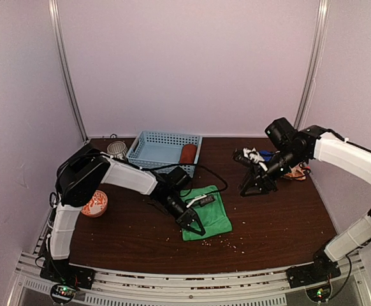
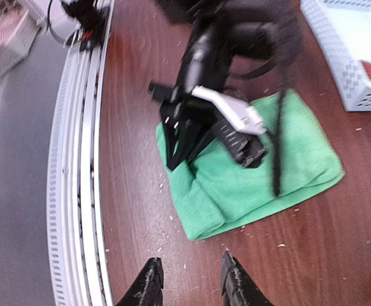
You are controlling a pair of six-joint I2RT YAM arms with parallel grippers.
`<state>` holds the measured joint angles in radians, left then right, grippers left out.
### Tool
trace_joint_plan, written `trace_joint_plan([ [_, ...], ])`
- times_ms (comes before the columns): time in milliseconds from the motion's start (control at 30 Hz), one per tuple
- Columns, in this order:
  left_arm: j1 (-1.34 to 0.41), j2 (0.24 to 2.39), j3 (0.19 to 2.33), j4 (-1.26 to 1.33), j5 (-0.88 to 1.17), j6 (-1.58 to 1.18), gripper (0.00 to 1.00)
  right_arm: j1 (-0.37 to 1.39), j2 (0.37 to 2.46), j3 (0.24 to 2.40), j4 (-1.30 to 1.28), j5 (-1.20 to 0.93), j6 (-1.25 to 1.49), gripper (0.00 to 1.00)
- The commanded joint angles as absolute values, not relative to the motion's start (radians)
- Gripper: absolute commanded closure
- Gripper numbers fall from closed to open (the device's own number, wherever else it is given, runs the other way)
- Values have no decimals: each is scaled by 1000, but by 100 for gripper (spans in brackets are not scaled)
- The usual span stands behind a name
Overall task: Roll the towels
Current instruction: Roll the towel at the center of the board.
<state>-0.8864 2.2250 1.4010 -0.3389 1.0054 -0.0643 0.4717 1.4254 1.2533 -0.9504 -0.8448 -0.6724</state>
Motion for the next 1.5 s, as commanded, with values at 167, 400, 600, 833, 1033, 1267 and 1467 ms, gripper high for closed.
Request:
trace_joint_plan([
  [167, -879, 2270, 1403, -377, 1098, -132, 99, 848, 1434, 1043, -730, -389, -698, 62],
  [400, -879, 2271, 1410, -378, 1092, -134, 99, 966, 1604, 1061, -573, -290, -655, 58],
  [600, -876, 2269, 1413, -400, 1081, -119, 98, 998, 1728, 1084, -551, -295, -674, 57],
  [833, -869, 2258, 1418, -402, 1065, -123, 97, 997, 1773, 1071, -552, -321, -656, 82],
  [1033, -867, 2196, 1389, -401, 975, -123, 83, 986, 1805, 1080, -618, -378, -640, 95],
  [1267, -858, 1934, 1185, -285, 714, -145, 66, 914, 1892, 1192, -925, -678, -657, 98],
  [1467, -853, 1675, 955, -81, 446, -208, 61, 835, 2066, 1316, -1087, -799, -675, 98],
])
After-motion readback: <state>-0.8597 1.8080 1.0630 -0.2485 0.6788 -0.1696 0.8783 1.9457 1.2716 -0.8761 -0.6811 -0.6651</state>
